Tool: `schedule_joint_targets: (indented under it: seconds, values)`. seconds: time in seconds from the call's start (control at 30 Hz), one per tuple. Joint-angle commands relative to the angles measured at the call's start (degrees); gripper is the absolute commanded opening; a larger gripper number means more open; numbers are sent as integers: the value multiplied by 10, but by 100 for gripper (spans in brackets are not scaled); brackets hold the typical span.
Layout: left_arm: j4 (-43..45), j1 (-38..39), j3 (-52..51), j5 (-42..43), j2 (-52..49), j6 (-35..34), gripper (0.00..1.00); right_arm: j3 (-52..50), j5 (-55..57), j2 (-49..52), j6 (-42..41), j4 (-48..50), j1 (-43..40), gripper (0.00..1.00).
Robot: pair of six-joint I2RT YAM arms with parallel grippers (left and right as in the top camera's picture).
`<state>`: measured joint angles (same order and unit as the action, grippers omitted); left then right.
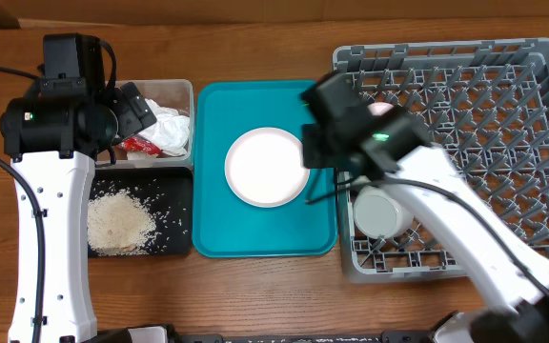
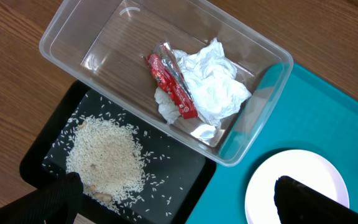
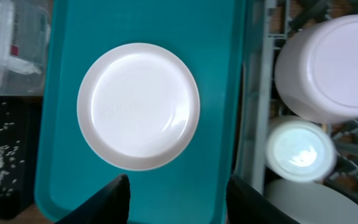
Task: Sort waste into correct bins and load items into the dishwasher
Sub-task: 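Move the right gripper back to the white plate on the teal tray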
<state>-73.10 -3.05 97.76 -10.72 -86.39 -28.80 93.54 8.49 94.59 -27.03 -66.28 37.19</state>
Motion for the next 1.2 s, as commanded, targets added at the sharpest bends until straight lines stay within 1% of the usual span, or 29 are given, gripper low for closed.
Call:
schedule_joint_targets:
  seconds: [0.0,0.2,0.3,0.47,0.53,0.7,0.97,1.17]
  values:
    - [0,1,2,1,-2,-2,100,3,20,65,-34,30,30,53]
    - [0,1,2,1,-2,-2,100,3,-36,162,-34,99,58,54]
    - [0,1,2,1,-2,-2,100,3,-57,204,-34,126,67,56]
    - [0,1,2,1,-2,-2,100,3,-140,261,-34,158,75,57]
    - [0,1,2,1,-2,-2,100,3,-156,274,-32,163,82,58]
    - [0,1,2,1,-2,-2,100,3,-157,294,-32,165,102,58]
    - [0,1,2,1,-2,-2,100,3,-157,294,-32,166,139,58]
    - [0,1,2,1,-2,-2,100,3,-158,294,-32,168,151,59]
